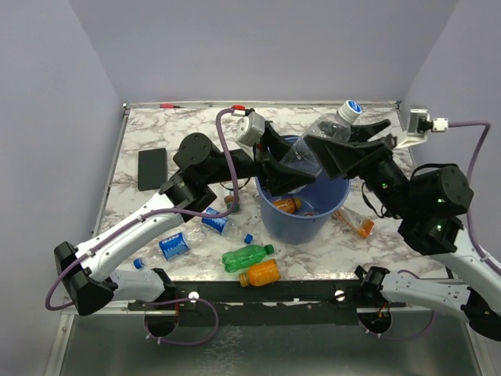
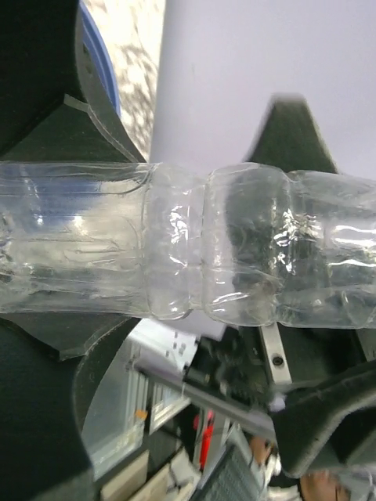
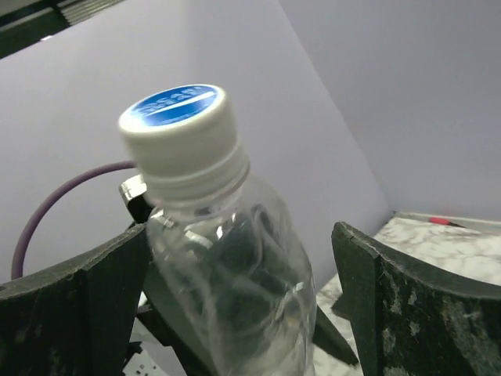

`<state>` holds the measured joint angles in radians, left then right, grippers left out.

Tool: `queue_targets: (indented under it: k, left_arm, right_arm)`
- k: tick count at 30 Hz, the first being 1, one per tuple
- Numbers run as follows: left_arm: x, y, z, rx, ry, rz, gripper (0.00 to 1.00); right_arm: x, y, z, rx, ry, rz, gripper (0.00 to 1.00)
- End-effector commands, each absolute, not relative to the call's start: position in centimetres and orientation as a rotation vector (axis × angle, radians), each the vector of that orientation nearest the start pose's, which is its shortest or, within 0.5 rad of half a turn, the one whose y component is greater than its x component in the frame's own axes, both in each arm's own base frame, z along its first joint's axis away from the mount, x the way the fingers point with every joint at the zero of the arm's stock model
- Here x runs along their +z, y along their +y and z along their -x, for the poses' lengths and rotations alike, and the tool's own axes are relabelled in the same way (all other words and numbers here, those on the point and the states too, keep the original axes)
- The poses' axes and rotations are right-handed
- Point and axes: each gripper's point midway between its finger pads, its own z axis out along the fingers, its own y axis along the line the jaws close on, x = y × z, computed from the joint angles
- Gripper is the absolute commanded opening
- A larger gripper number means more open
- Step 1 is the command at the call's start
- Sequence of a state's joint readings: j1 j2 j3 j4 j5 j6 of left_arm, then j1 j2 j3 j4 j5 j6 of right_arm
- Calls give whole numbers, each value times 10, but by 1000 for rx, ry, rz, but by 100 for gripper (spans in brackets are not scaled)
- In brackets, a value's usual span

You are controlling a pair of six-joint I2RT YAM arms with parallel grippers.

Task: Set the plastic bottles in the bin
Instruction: Place the plastic bottle in the trash bin.

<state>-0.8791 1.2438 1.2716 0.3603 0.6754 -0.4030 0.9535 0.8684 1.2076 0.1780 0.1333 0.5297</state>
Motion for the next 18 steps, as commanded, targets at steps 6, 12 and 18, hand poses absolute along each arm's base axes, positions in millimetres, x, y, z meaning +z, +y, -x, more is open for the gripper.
queue_targets:
  k: [6, 12, 18]
  left_arm:
    - [439, -352, -239, -1014, 1328, -648, 22]
    - [412, -382, -244, -1088, 1279, -671, 22]
    - [375, -416, -250, -1117, 1328, -698, 26]
  right_arm:
    - [505, 99, -171, 834, 1181, -164, 100]
    - [454, 72, -175, 720, 1204, -240, 100]
    - [426, 78, -183, 678, 1273, -245, 100]
